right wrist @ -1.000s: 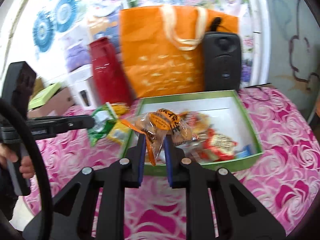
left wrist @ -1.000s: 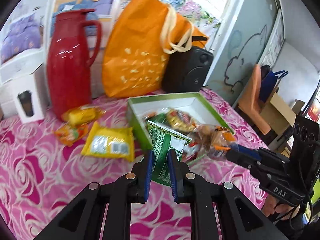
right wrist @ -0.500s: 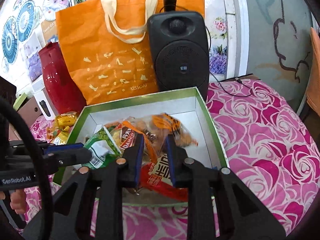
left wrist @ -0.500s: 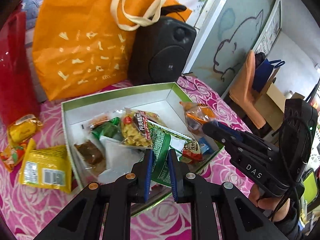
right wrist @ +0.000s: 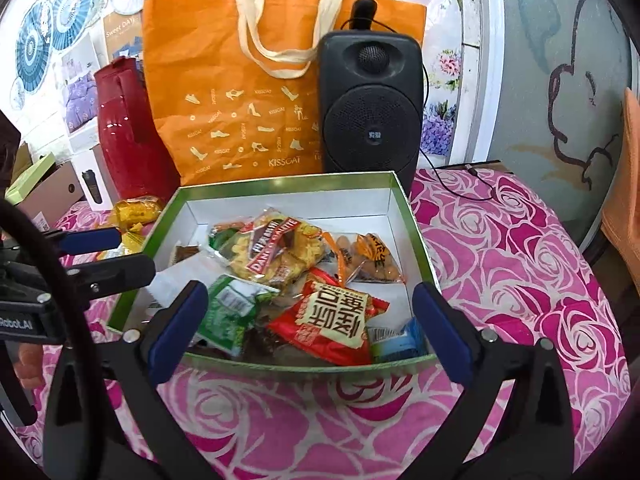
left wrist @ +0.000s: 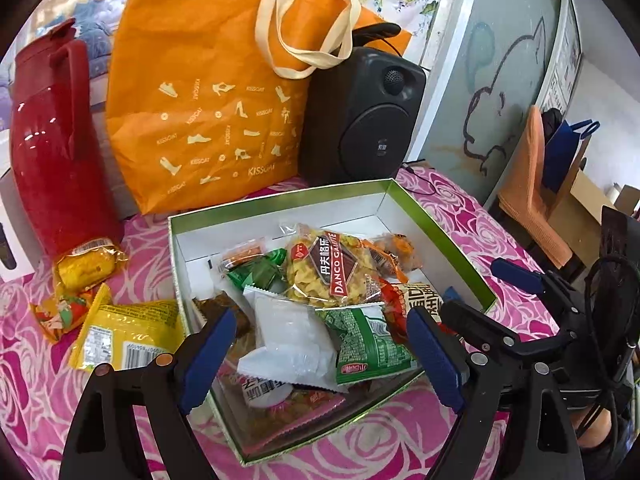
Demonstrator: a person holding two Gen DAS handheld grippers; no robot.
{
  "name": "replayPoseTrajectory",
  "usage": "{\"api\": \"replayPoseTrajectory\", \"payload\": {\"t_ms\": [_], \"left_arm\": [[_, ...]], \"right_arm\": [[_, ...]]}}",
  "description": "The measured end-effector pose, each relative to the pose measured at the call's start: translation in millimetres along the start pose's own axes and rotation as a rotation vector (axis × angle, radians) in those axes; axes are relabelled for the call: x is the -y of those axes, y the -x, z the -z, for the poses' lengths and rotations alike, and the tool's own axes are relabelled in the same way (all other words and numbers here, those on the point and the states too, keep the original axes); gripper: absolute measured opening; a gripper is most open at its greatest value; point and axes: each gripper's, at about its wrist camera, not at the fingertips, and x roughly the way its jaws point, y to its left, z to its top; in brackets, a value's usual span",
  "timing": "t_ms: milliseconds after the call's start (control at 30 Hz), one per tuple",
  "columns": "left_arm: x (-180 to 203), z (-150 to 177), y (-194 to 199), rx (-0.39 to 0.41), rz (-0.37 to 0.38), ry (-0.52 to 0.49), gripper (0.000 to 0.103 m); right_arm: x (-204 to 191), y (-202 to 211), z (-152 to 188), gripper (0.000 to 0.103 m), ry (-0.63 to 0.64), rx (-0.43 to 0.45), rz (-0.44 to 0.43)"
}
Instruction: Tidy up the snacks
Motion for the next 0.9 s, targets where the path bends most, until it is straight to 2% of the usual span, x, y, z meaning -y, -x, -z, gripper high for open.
{"api": "replayPoseTrajectory", "payload": {"t_ms": [67,167,267,367,433,567,633,767,900], "left_arm": [[-3,3,12,0.011,-0.004,0.010,0.089],[-10,5,27,0.037,-0.020,0.029,0.089],[-24,15,47,0.057,-0.052,0.058,0.089],[-51,33,70,0.073,-0.119,0.103,0.089],[-68,45,80,0.071,-0.168,0.113,0.089],[-123,81,104,0.046,-0.312,0.162,0.089],[-148,93,118,0.040,-0.351,0.217,0.089],[-178,108,144,0.078,-0.364,0.287,0.089],[-195,116,161,0.106,-0.382,0.315,0.089]], "right_arm": [[-8,13,0,0.102,-0.026,0.005,-0.047],[-24,31,2,0.102,-0.046,0.039,-0.068],[-46,44,3,0.102,-0.041,0.072,-0.172],[-72,41,4,0.102,-0.028,-0.018,-0.336],[-93,35,6,0.102,0.007,-0.064,-0.393],[-136,20,6,0.102,0.092,-0.095,-0.416],[-160,10,6,0.102,0.165,-0.106,-0.399],[-195,-15,11,0.102,0.280,-0.142,-0.383],[-217,-54,8,0.102,0.290,-0.193,-0.364]]}}
